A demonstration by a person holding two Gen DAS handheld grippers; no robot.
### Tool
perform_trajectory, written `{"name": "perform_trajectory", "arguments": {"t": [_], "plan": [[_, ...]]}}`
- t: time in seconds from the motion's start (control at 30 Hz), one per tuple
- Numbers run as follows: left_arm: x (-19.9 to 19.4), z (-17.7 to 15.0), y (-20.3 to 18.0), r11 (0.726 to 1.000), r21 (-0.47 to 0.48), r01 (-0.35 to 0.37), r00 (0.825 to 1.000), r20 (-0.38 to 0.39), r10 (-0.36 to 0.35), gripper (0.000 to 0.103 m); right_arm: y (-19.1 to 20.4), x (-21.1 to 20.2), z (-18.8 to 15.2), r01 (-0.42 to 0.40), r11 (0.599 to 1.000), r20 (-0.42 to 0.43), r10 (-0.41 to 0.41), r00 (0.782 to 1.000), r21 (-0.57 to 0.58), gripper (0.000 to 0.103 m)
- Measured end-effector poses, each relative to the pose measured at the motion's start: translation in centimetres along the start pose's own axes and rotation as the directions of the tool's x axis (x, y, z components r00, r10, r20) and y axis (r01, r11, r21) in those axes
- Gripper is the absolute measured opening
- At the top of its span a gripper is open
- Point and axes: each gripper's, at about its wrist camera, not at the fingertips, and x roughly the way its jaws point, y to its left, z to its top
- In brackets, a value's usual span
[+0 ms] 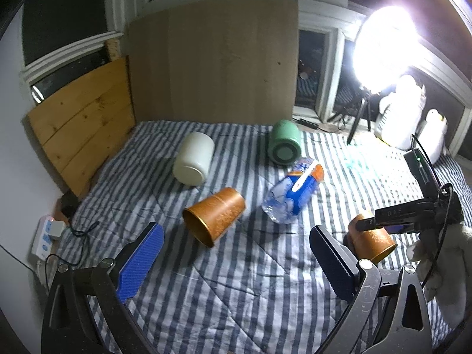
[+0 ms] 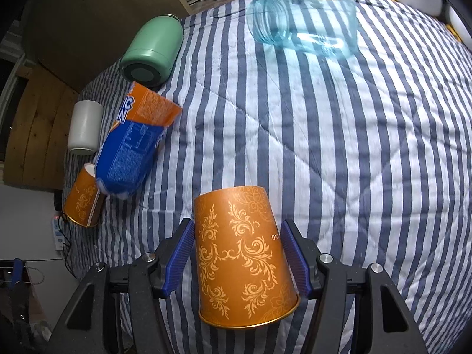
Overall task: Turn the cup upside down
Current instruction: 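Carry the cup toward the left tool and open the right gripper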
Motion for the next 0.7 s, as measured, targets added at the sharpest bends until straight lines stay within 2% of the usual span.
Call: {"name": "perform_trajectory", "arguments": {"t": [0.37,0.7], "plan": [[1.2,-1.0,-2.0,0.998,0.036,0.058,0.997,-0.051,-0.056,0.1,-0.4,-0.2,-3.5,-0.019,0.999,0.018,0.019,1.0,0.04,0.057],[2.3,-1.8,-2.7,0.995,0.054,0.083,0.993,-0.09,-0.078,0.1,-0.2,-0.2,-5.2,-0.025,0.999,0.026,0.024,0.999,0.038,0.057]]}}
